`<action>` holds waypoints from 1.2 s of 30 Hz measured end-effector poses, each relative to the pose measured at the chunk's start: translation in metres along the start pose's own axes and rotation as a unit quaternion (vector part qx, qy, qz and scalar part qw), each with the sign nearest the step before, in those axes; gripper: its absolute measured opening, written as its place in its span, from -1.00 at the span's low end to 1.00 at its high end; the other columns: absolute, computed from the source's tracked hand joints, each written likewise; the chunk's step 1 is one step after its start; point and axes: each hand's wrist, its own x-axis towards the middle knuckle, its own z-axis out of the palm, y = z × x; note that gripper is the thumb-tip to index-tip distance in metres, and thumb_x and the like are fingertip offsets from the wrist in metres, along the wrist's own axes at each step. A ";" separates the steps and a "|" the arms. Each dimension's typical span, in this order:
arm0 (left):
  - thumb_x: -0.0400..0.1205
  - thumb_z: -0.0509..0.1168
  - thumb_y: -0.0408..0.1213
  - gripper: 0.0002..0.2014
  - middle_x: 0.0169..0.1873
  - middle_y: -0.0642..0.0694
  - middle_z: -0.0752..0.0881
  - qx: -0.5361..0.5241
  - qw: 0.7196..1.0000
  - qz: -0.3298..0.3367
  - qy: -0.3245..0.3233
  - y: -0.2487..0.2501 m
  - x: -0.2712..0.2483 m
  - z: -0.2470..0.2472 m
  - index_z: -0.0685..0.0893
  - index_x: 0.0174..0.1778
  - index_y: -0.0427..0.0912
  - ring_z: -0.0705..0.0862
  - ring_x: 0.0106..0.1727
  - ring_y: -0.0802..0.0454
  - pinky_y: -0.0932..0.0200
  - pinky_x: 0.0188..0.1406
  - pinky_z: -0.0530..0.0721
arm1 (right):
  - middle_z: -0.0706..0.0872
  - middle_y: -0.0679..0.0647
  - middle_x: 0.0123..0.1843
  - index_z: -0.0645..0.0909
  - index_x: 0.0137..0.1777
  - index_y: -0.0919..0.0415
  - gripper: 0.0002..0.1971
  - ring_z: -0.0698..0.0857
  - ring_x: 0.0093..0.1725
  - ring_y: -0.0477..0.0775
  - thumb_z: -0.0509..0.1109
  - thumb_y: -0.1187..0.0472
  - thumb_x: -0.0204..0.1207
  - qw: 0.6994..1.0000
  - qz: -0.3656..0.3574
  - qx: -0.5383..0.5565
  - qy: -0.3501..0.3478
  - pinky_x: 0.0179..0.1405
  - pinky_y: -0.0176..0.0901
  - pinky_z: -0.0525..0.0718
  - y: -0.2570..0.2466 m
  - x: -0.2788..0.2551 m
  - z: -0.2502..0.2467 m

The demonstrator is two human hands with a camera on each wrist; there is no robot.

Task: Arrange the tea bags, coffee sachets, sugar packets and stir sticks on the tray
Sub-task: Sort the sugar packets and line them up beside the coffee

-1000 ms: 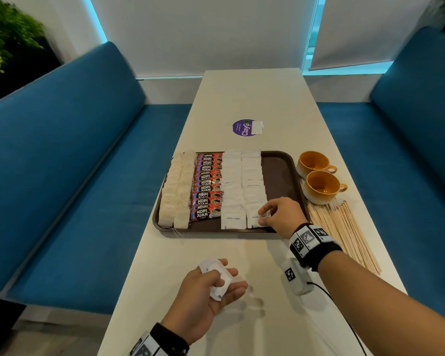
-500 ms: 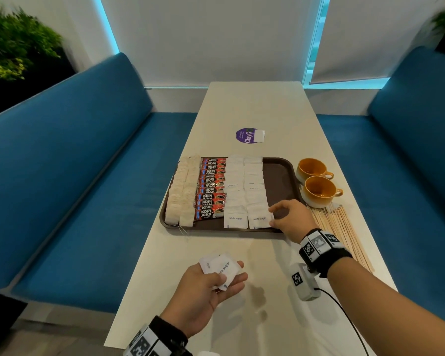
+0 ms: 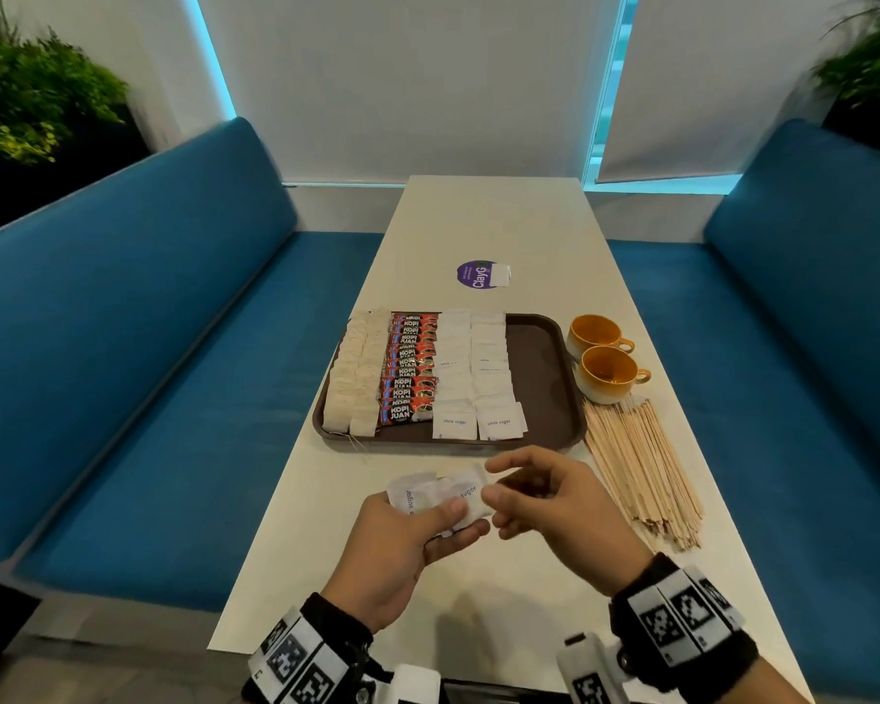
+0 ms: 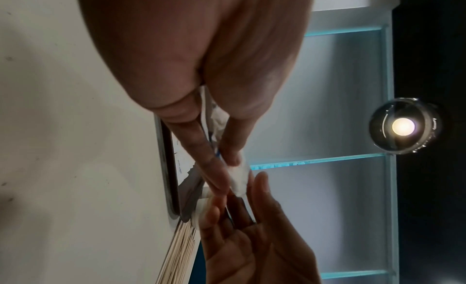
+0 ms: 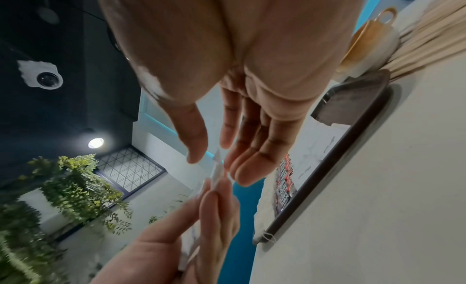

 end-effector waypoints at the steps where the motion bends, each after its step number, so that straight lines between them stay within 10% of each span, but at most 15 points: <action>1: 0.56 0.45 -0.54 -0.72 0.08 -0.48 0.81 0.012 1.000 0.003 -0.006 0.000 -0.002 0.001 0.74 0.19 -0.50 0.83 -0.03 -0.38 0.06 -0.12 0.83 | 0.81 0.36 -0.14 0.72 0.16 0.25 -0.67 0.80 -0.23 0.27 0.66 0.28 0.43 1.000 -0.004 0.013 -0.001 -0.18 0.07 0.81 0.000 -0.004 0.002; 8: 0.61 0.45 -0.33 -0.69 -0.03 -0.50 0.82 0.014 0.999 0.019 0.041 -0.001 -0.003 0.001 0.72 0.16 -0.51 0.81 -0.19 -0.38 0.08 -0.27 0.85 | 0.77 0.44 -0.21 0.62 -0.04 0.50 -0.82 0.80 -0.24 0.40 0.57 0.53 0.46 0.998 -0.032 0.039 0.042 -0.22 0.05 0.83 0.000 -0.017 0.003; 15: 0.61 0.48 -0.26 -0.76 -0.06 -0.40 0.84 0.038 0.997 0.029 0.066 -0.005 -0.003 -0.004 0.79 0.06 -0.38 0.79 -0.17 -0.25 0.08 -0.30 0.77 | 0.86 0.28 -0.23 0.81 0.20 0.15 -0.67 0.84 -0.27 0.29 0.59 0.46 0.49 0.999 -0.019 -0.034 0.012 -0.08 0.00 0.85 -0.002 -0.022 0.003; 27: 0.53 0.51 -0.53 -0.84 -0.21 -0.25 0.67 0.022 0.999 -0.014 0.032 -0.008 0.006 -0.013 0.66 -0.13 -0.27 0.69 -0.26 -0.11 0.14 -0.24 0.71 | 0.86 0.29 -0.24 0.81 0.20 0.11 -0.63 0.84 -0.23 0.35 0.59 0.49 0.47 0.998 -0.027 -0.014 0.056 -0.01 0.05 0.85 0.005 -0.018 -0.002; 36: 0.62 0.03 -0.64 -0.66 -0.02 -0.33 0.81 -0.021 0.997 -0.038 0.056 -0.008 0.024 -0.019 0.73 0.05 -0.57 0.66 -0.28 -0.18 0.07 -0.32 0.64 | 0.87 0.28 -0.12 0.82 0.15 0.22 -0.64 0.84 -0.24 0.32 0.60 0.56 0.41 0.991 -0.012 0.037 0.125 -0.13 -0.11 0.84 0.015 -0.005 -0.021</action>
